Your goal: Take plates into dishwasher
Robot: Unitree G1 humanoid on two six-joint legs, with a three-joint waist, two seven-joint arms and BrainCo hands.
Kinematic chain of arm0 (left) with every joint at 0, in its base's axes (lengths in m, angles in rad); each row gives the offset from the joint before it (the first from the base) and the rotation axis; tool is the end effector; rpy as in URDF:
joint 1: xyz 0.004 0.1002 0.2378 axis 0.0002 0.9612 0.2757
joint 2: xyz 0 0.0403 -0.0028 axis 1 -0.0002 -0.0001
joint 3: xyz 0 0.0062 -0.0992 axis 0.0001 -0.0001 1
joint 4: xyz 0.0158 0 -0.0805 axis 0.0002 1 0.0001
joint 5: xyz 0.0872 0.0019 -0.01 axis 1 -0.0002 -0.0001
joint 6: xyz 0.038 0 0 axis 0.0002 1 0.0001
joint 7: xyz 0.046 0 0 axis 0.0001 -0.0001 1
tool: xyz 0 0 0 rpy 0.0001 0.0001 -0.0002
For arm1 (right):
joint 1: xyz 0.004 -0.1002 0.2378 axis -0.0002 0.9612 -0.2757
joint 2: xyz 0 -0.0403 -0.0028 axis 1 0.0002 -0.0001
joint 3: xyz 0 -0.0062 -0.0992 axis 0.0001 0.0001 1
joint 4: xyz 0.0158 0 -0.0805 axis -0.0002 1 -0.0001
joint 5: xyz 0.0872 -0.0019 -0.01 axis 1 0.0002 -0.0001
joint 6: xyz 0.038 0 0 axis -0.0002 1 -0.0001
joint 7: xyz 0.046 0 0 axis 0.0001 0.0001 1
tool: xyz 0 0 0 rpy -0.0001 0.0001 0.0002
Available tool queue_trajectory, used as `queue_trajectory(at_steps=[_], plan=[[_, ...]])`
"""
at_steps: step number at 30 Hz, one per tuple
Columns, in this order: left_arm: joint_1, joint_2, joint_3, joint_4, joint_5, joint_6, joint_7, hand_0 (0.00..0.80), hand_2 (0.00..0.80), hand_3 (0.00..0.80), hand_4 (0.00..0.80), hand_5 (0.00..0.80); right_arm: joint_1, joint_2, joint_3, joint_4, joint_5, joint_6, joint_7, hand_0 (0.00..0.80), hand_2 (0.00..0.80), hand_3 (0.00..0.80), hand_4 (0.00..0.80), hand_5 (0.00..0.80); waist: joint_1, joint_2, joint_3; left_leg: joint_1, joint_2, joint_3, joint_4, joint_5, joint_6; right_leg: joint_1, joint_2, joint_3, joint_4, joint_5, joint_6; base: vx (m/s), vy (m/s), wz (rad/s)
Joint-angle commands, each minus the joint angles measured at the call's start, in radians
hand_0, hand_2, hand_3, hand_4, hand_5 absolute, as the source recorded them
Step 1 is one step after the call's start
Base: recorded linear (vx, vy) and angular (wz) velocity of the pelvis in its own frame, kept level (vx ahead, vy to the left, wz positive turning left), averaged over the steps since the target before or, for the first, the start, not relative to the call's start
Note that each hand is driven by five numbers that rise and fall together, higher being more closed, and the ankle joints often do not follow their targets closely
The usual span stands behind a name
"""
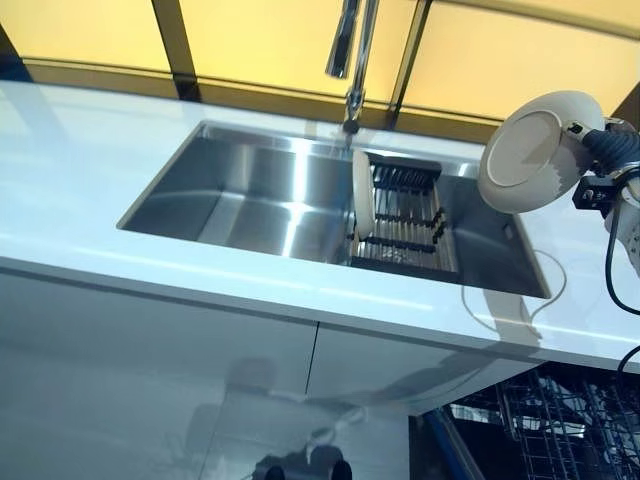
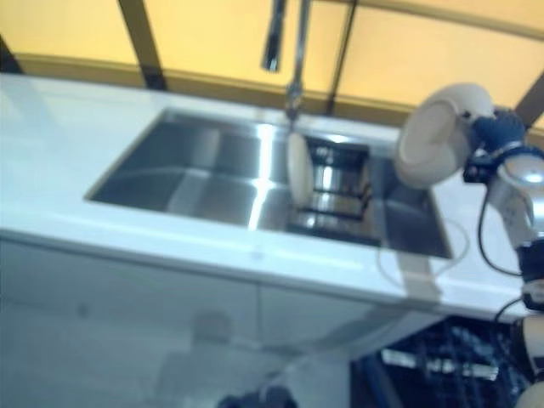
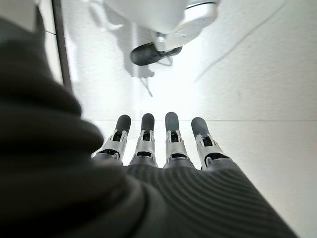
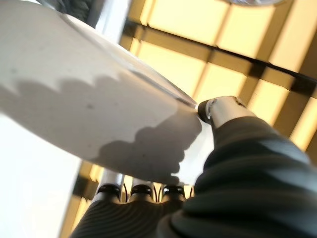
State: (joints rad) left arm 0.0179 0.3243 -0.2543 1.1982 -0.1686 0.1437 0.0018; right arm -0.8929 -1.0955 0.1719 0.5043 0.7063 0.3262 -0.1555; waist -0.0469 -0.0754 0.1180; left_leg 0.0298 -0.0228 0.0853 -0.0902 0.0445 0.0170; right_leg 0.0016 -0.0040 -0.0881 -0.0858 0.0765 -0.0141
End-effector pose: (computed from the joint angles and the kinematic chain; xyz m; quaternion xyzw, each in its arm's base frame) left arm 0.0584 0.2423 -0.0955 0.1317 0.6316 0.0459 0.7627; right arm 0.2736 -0.3213 0.2754 -0.1301 -0.0697 -0.2025 0.9681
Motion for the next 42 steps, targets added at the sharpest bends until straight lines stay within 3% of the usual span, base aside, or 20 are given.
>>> queue_trajectory(at_steps=[1,7,16,24,31,42], plan=[[0.010,0.018,-0.028,0.078,0.034,0.013,0.007,0.000,0.000,0.000,0.000,0.000,-0.064,-0.101,-0.015,-0.021,-0.051,-0.042,0.018,0.800,0.800,0.800,0.800,0.800,-0.010,-0.016,-0.084,0.034,0.027,0.060,0.003,-0.083,-0.012,0.039,0.005,0.046,-0.001,-0.048,0.070,-0.015,0.033,-0.18],[0.005,0.021,-0.014,0.081,0.024,0.014,0.005,0.000,0.000,0.000,0.000,0.000,-0.027,-0.171,-0.045,-0.044,-0.095,-0.026,0.075,0.800,0.800,0.800,0.800,0.800,-0.039,-0.019,-0.106,0.049,0.029,0.085,0.003,-0.095,-0.005,0.039,0.014,0.083,-0.001,-0.042,0.074,-0.015,0.018,-0.24],[0.000,0.028,0.016,0.082,0.045,0.025,0.001,0.000,0.000,0.000,0.000,0.000,0.207,-0.223,-0.185,-0.096,-0.184,-0.008,0.244,0.800,0.800,0.800,0.800,0.800,-0.089,-0.012,-0.124,0.054,0.039,0.121,0.003,-0.101,-0.001,0.031,0.024,0.109,-0.001,-0.040,0.074,-0.018,-0.034,-0.14],[-0.008,0.032,0.050,0.085,0.053,0.013,-0.013,0.000,0.000,0.000,0.000,0.000,0.436,-0.216,-0.336,-0.175,-0.208,-0.032,0.380,0.800,0.800,0.800,0.800,0.800,-0.130,-0.004,-0.129,0.059,0.048,0.155,0.003,-0.105,-0.001,0.024,0.028,0.115,0.002,-0.041,0.073,-0.005,-0.043,-0.09],[0.009,0.043,0.081,0.088,0.076,0.001,-0.020,0.000,0.000,0.000,0.000,0.000,0.715,-0.158,-0.512,-0.239,-0.251,-0.047,0.488,0.800,0.800,0.800,0.800,0.800,-0.157,0.000,-0.113,0.061,0.050,0.180,0.003,-0.110,0.005,0.012,0.032,0.117,0.012,-0.040,0.074,-0.013,-0.037,-0.08],[0.015,0.061,0.101,0.089,0.107,-0.021,-0.026,0.000,0.000,0.000,0.000,0.000,0.872,-0.122,-0.581,-0.233,-0.315,-0.073,0.586,0.800,0.800,0.800,0.800,0.800,-0.179,0.004,-0.091,0.068,0.055,0.192,0.003,-0.126,0.008,0.007,0.034,0.114,0.021,-0.044,0.088,-0.003,-0.013,-0.08]])
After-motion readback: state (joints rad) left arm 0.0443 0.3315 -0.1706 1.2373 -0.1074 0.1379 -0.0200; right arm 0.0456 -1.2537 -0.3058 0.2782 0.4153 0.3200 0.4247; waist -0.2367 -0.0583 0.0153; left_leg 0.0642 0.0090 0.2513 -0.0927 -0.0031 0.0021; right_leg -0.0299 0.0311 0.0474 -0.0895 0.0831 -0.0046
